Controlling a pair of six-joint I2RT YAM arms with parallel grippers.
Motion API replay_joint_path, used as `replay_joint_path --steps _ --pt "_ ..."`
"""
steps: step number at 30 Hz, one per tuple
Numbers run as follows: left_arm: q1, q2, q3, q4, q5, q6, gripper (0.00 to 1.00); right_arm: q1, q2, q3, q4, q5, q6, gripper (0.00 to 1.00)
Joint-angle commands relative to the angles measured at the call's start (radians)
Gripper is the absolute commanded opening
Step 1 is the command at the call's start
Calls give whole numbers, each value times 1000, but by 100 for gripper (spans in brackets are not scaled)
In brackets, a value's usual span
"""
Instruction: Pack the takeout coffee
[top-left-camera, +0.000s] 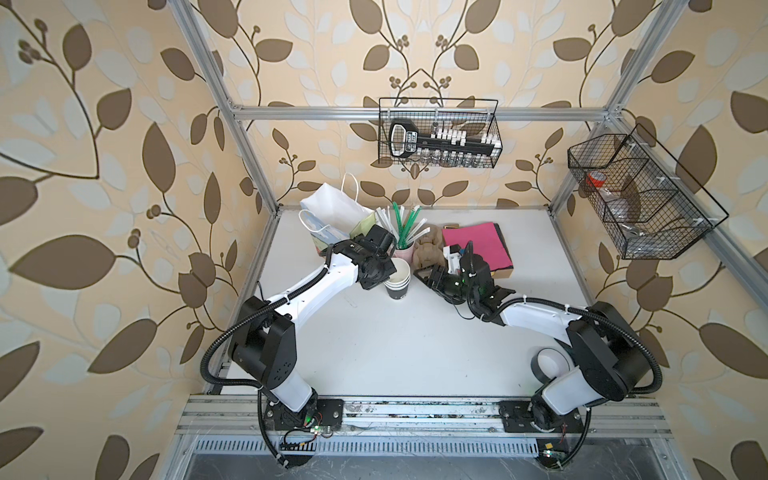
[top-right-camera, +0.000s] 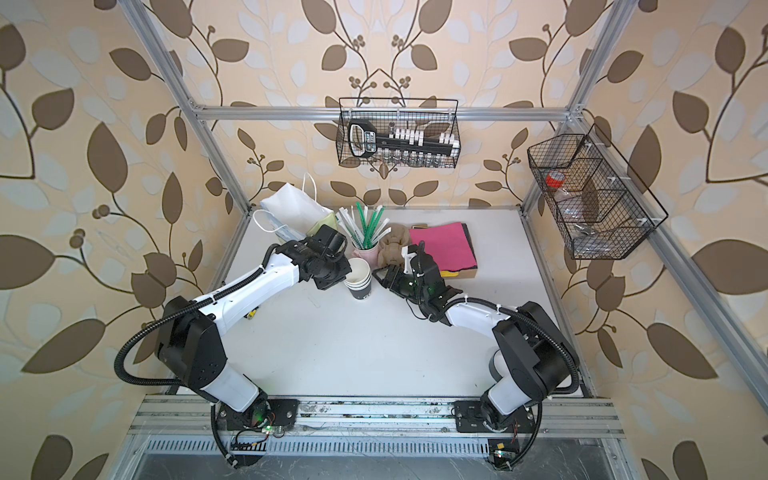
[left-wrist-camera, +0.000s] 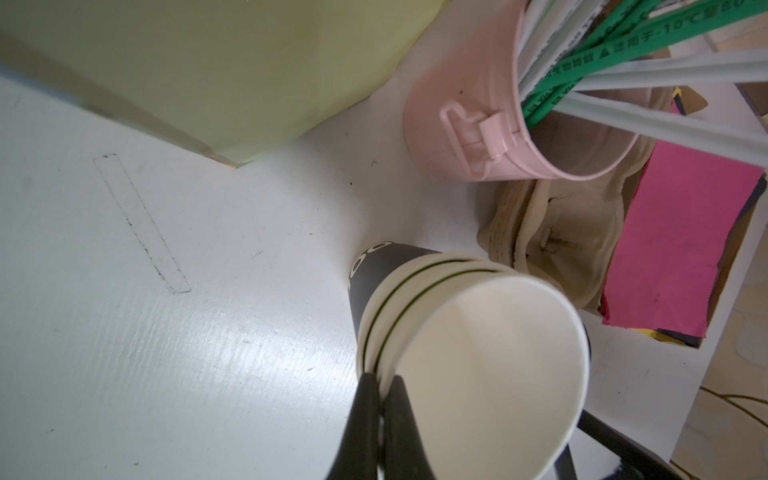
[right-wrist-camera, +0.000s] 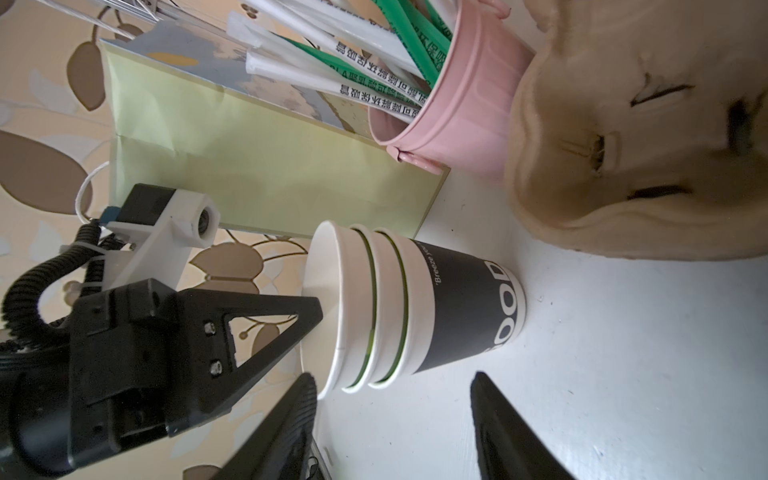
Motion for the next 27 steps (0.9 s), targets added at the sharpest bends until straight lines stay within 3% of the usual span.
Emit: replay_joint_path --steps 1,22,27 --pt "-12 0 19 -4 -8 -17 0 10 36 6 40 -7 32 59" --pt "-14 8 20 8 17 -32 0 33 115 58 46 2 30 57" --pt "-16 3 15 26 44 -45 0 39 117 79 -43 47 5 56"
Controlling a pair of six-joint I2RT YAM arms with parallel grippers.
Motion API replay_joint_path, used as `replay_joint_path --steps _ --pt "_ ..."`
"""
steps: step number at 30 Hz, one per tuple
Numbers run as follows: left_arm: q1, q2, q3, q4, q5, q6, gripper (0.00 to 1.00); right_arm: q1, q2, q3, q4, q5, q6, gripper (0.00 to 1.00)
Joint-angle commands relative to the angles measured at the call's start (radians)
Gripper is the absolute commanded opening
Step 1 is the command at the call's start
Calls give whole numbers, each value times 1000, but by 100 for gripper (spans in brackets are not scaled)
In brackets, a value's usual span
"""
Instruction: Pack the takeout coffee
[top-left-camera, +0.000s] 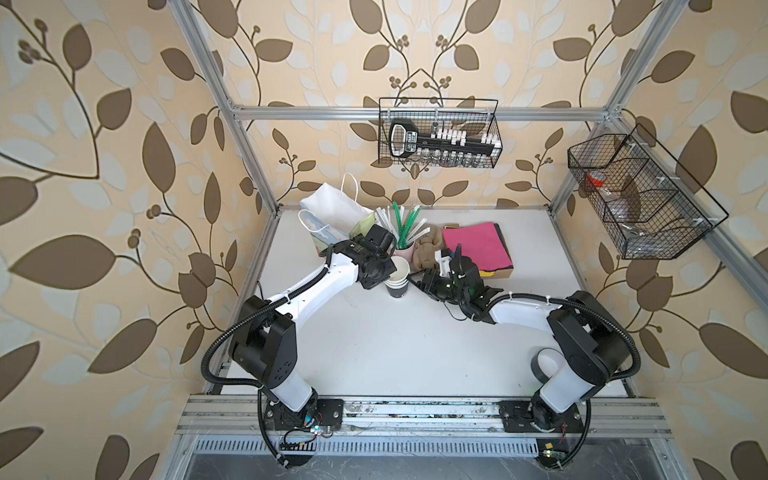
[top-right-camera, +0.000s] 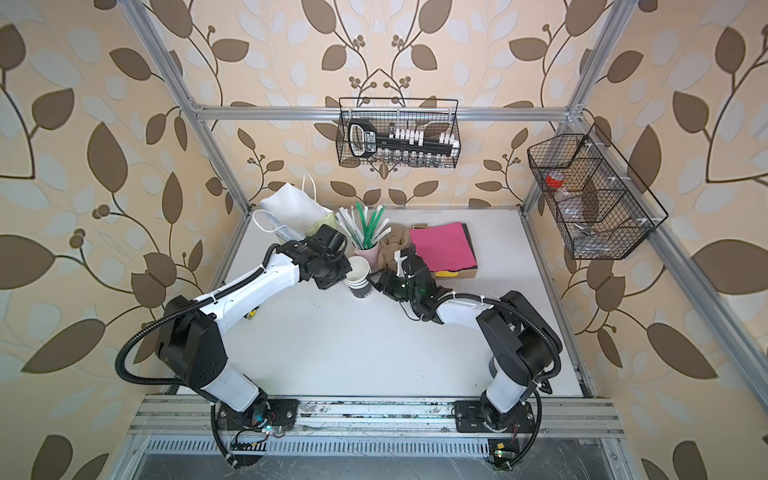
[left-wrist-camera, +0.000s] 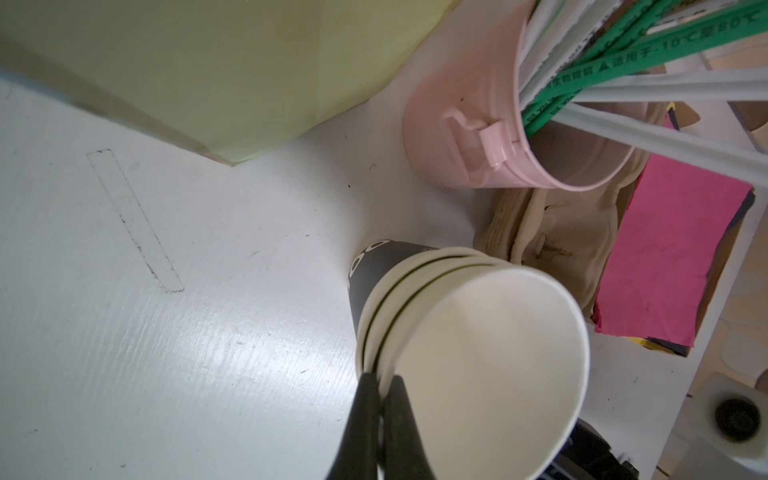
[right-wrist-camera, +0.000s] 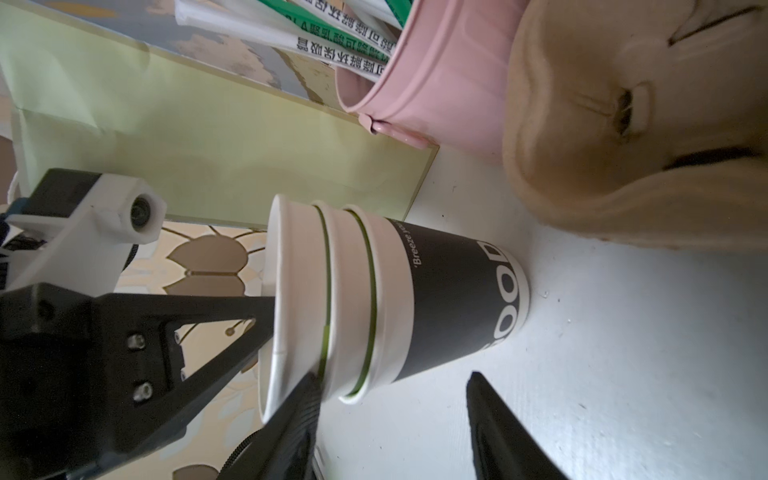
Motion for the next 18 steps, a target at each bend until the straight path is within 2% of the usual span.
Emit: replay_joint_path --steps 1,12,18 --pt "-19 -1 17 13 45 -20 0 11 16 45 -78 50 -12 55" --pt "-28 -31 43 7 51 -34 0 13 18 66 -169 105 -26 54" --pt "-27 -38 59 6 58 -44 0 22 2 115 -281 163 -71 53"
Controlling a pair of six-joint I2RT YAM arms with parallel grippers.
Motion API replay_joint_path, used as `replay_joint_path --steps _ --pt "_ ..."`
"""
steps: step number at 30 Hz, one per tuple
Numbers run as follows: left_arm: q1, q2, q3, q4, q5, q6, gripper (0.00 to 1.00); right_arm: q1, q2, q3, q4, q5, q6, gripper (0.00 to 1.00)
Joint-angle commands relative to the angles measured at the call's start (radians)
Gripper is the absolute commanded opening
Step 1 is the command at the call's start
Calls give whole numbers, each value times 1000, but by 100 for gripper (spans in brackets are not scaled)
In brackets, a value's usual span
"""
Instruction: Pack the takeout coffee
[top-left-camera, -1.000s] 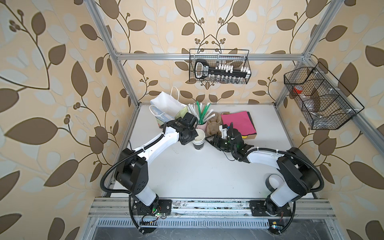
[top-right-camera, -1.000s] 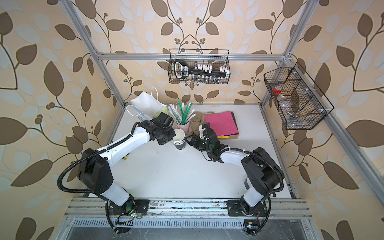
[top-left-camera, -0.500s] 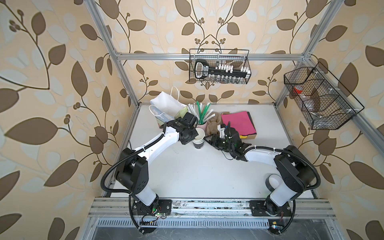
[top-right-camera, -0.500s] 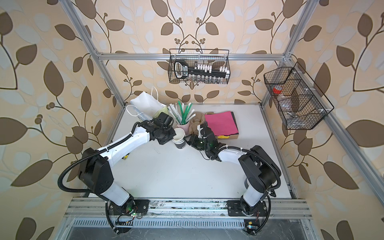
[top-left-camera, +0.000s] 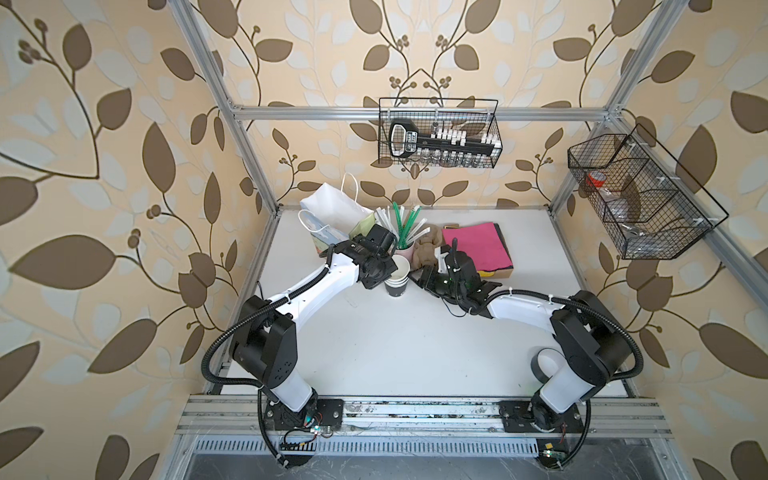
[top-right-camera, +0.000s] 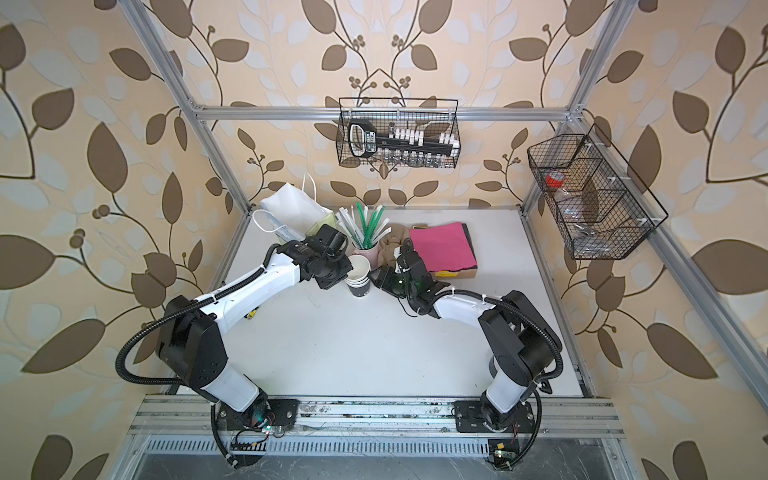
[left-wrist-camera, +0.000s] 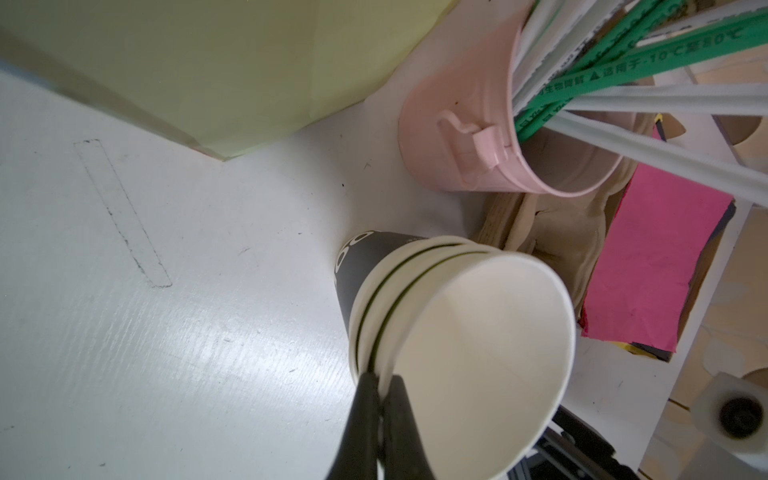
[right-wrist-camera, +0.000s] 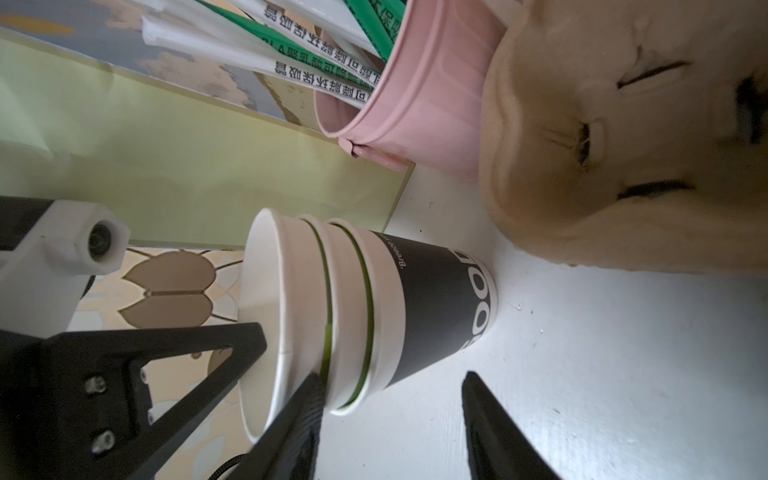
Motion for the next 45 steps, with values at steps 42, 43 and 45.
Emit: replay_joint_path --steps 42,43,45 --pt "-22 -42 278 -119 -41 63 0 23 -1 271 -414 192 -148 54" --pt "-21 -43 292 -127 -49 68 0 21 -2 276 -417 193 -150 54" --pt "-22 -45 318 -144 -68 80 0 20 -7 284 -421 193 -156 54"
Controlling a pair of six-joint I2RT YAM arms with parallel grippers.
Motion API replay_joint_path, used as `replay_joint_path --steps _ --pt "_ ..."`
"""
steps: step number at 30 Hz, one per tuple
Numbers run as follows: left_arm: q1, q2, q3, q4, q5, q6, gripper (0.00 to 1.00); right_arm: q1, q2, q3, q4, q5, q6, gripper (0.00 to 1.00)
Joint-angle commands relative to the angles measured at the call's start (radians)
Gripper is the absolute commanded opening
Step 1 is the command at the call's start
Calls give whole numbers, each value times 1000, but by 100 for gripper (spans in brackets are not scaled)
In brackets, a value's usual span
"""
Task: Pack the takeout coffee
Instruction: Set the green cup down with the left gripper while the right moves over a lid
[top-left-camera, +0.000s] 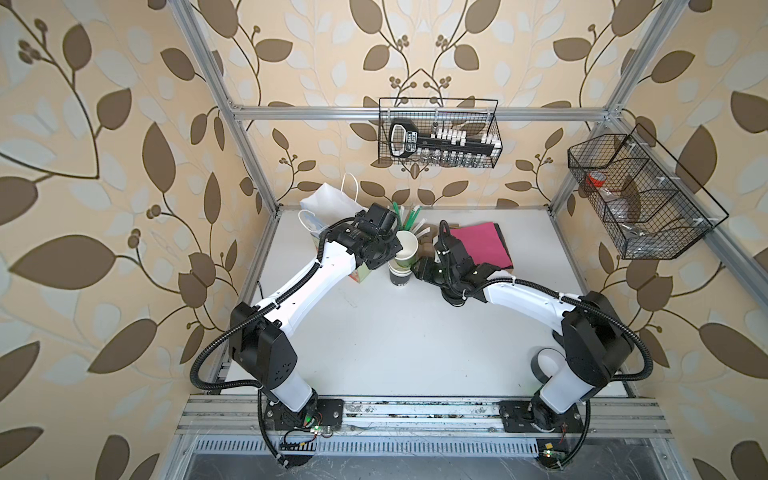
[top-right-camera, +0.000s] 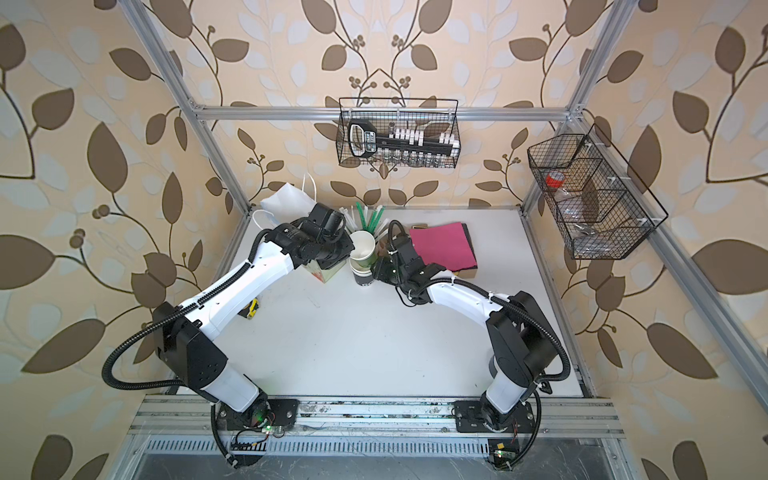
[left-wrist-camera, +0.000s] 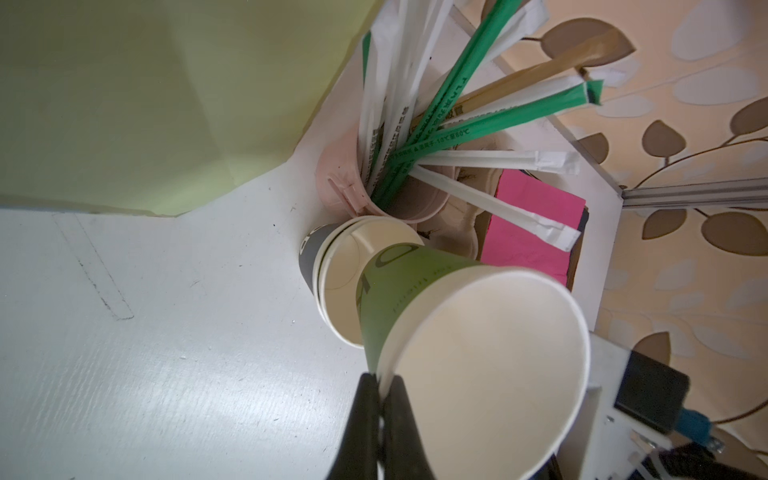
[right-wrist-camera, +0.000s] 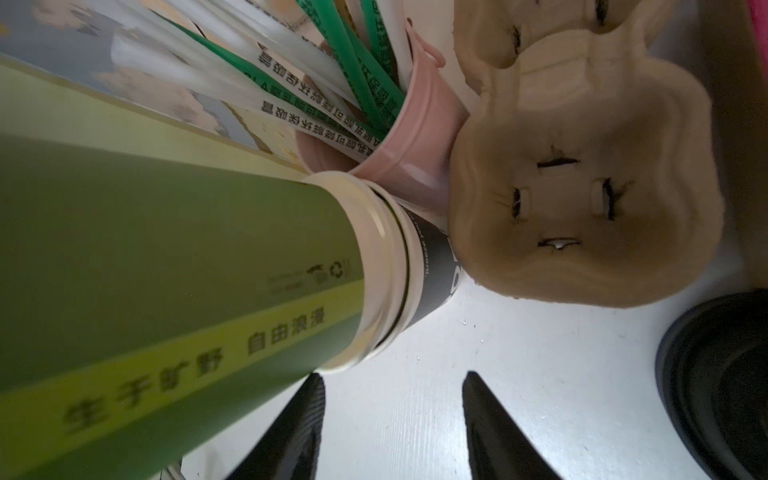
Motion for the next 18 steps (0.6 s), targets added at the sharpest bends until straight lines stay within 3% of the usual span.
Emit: replay_joint_path --steps 1,10,13,18 --pt "-9 -46 75 -59 -54 37 0 -4 -5 41 -25 12 -20 54" --pt "-15 -116 86 -117 -56 81 0 -19 -76 59 -124 58 -95 57" --pt "-42 -155 8 -121 -43 91 0 -36 -152 50 -209 99 -154 63" --pt "-101 -285 -184 -106 -44 116 0 -72 -218 20 -353 142 -221 81"
